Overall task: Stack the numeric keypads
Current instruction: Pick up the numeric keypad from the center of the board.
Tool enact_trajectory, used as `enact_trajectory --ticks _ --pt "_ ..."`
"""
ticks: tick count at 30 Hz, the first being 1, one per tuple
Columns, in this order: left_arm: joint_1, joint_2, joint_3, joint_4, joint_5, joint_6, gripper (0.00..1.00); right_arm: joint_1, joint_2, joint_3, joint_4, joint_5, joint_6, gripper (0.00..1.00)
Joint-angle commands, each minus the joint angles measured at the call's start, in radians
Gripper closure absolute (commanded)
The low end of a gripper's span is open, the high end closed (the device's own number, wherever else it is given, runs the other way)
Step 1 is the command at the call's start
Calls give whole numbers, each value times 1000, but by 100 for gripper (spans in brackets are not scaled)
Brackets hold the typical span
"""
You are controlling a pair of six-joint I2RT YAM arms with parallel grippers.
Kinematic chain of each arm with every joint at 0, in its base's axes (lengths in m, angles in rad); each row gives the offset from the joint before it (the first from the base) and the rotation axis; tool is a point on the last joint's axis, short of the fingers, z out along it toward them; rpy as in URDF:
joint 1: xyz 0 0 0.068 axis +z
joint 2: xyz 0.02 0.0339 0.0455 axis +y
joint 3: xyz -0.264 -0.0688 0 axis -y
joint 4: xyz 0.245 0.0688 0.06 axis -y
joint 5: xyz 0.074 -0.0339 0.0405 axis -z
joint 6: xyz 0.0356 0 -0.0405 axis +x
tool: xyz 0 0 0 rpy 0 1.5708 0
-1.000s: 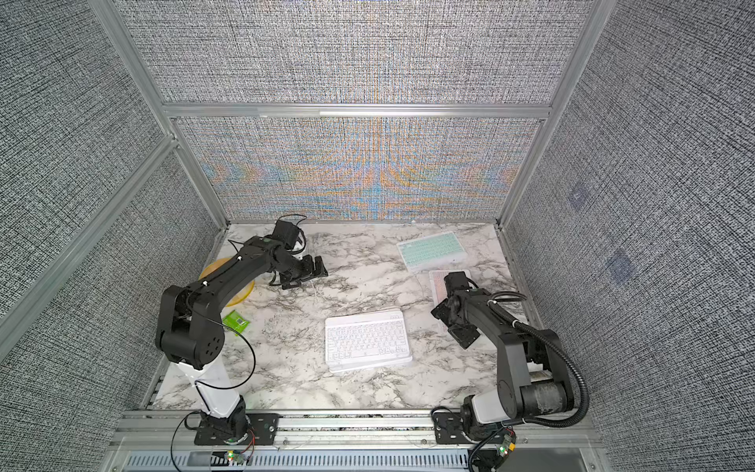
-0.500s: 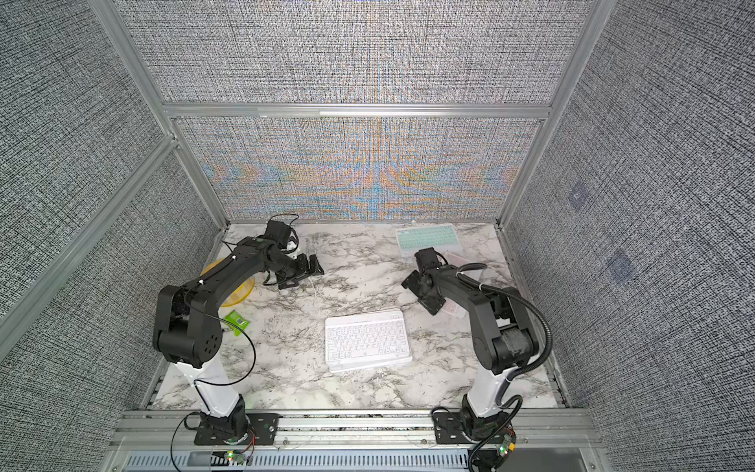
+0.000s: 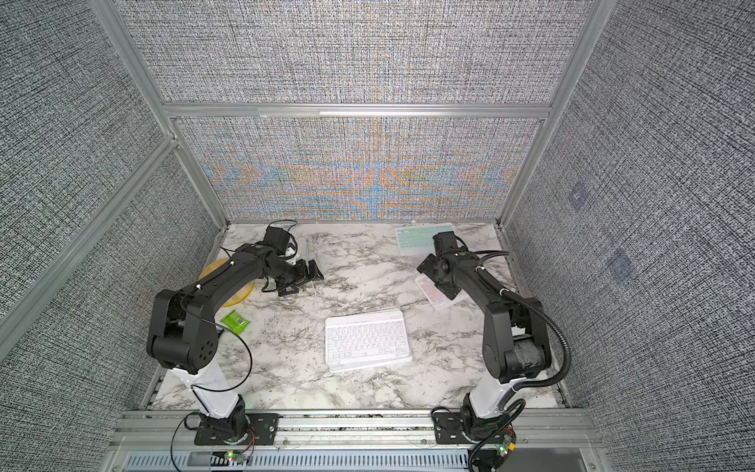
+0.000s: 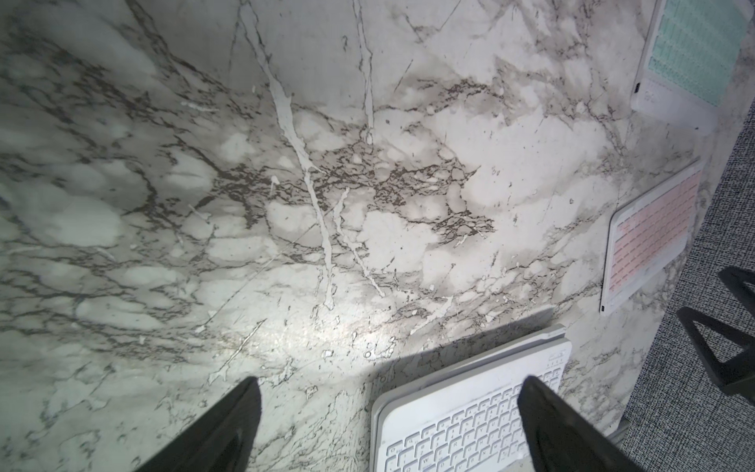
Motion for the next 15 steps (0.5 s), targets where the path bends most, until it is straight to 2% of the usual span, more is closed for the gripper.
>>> enact_trajectory --ticks 1,15 --pt "1 -15 -10 26 8 -13 1 -25 -10 -20 -60 20 -16 1" --pt "2 61 84 19 43 31 1 -29 13 -9 -5 -12 0 1"
